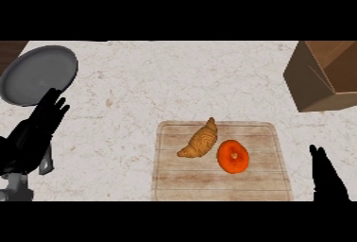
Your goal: Pick the squash from the cutting board and place it in the cardboard box
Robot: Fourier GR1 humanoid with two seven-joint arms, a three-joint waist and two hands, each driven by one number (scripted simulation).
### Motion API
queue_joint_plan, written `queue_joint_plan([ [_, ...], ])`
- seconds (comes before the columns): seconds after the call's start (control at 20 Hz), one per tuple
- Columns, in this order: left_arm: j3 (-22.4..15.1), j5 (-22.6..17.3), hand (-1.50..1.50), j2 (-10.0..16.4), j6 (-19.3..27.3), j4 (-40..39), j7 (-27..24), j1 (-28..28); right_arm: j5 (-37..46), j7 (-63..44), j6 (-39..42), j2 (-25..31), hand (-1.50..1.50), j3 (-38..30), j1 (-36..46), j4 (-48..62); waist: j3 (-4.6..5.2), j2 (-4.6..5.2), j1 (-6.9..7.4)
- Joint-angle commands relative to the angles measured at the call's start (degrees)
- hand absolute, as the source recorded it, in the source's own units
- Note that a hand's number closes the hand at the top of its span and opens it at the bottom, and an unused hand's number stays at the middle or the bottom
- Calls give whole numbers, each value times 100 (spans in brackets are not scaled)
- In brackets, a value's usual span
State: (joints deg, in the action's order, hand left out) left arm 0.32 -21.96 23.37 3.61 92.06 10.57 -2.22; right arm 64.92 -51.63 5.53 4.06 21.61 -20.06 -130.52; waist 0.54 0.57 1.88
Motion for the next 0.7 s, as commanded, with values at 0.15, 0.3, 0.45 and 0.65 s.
queue_joint_plan([
  [0.15,12,-22,0,0,-56,-10,114,-79,-196,-2592,1330,-396,-150,831,1371,112,-31,-13,3],
  [0.3,65,-13,0,-84,1,-165,82,-201,-531,-2968,1249,-401,-150,787,1777,490,-38,-17,-66],
  [0.45,29,32,0,-76,-109,-140,-36,29,-791,-3311,1419,-402,-150,616,2121,540,-35,-25,-43],
  [0.65,196,-66,0,32,-233,-104,-41,137,-993,-3349,1340,-403,-150,611,2102,807,-36,-39,-79],
])
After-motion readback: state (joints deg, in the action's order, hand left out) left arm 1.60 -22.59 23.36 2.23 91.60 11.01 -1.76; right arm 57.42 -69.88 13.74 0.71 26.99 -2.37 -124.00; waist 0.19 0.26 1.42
